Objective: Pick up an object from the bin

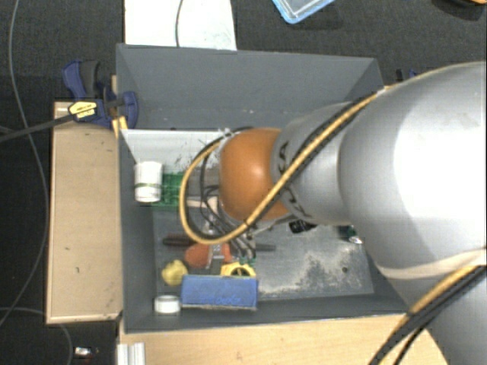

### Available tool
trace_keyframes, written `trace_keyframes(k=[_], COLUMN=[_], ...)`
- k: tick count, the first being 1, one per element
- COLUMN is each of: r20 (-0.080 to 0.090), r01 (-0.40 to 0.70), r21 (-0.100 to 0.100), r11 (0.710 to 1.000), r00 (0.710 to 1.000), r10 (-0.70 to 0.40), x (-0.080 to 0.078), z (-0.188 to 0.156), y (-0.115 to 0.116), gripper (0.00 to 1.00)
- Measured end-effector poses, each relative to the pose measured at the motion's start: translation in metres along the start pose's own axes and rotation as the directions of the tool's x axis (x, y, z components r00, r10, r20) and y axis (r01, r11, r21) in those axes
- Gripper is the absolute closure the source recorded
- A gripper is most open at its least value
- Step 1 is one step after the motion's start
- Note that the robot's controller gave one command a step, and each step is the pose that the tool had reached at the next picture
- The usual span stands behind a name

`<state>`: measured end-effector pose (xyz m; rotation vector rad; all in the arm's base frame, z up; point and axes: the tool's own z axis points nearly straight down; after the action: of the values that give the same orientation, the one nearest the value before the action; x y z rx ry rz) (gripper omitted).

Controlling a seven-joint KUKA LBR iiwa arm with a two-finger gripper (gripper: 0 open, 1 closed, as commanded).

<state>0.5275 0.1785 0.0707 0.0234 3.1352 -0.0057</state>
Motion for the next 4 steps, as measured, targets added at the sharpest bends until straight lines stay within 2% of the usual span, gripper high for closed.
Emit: trace_keyframes(k=[3, 4], r20=[0.000, -0.011], r01=[-0.002, 0.000], r21=[0.000, 0.004], r11=[1.000, 1.000], r00=[1.000, 1.000], r10=[0.002, 0.000], x=[0.000, 0.007], z=[0.000, -0.025], y=[0.000, 0.001], gripper=[1.00, 1.00])
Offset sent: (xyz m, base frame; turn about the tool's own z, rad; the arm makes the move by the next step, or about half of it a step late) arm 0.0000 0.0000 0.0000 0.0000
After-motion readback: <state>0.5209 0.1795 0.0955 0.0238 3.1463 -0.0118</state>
